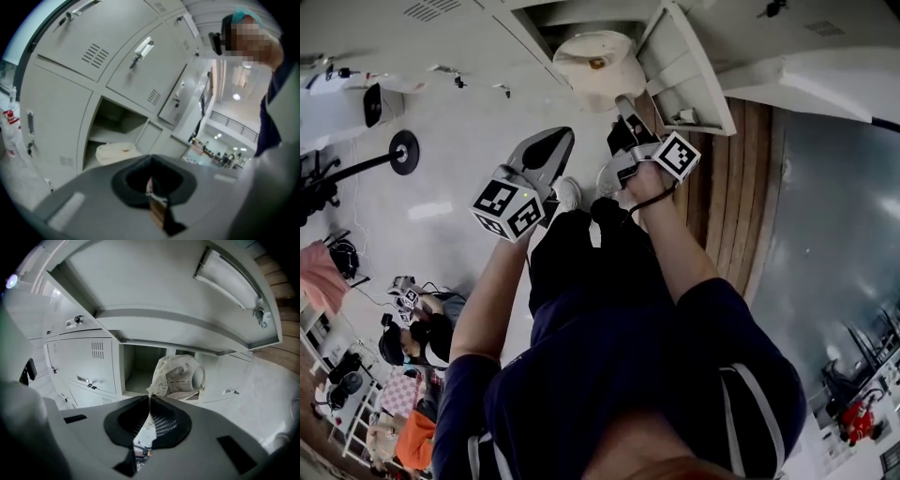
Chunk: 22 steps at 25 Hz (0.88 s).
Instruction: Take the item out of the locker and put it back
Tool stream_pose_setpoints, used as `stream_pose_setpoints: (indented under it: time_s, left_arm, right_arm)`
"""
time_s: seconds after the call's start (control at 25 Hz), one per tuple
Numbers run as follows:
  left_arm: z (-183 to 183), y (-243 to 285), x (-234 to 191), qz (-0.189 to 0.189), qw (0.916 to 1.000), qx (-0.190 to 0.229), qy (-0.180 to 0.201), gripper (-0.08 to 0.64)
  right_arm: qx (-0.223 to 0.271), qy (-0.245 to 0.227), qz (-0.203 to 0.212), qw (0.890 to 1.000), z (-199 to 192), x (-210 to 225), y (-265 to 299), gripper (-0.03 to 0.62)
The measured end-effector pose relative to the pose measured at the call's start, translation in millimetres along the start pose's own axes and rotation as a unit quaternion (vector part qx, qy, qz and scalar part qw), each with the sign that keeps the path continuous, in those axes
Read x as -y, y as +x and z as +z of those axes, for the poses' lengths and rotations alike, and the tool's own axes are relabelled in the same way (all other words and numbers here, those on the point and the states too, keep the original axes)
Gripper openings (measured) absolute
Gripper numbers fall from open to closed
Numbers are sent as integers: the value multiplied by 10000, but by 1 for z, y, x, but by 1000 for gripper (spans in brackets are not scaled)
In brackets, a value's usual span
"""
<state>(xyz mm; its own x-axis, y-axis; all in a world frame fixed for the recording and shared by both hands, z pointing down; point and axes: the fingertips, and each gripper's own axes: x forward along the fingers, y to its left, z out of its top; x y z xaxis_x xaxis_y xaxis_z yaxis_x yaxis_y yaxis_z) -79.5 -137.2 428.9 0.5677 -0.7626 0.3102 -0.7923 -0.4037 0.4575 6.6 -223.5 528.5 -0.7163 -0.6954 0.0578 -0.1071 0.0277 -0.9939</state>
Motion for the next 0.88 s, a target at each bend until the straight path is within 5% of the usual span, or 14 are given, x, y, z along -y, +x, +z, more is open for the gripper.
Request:
stream_pose_setpoints:
  time_s: [0.36,0.88]
  left_arm:
    - [7,-34,22,-147,9998,116,68,3]
    - [0,-131,78,-616,9968,372,352,3]
  right_arm:
    - [56,-221,122,9997,-12,-47,-46,17]
    - [398,-486,302,9976,-89,-103,-116,17]
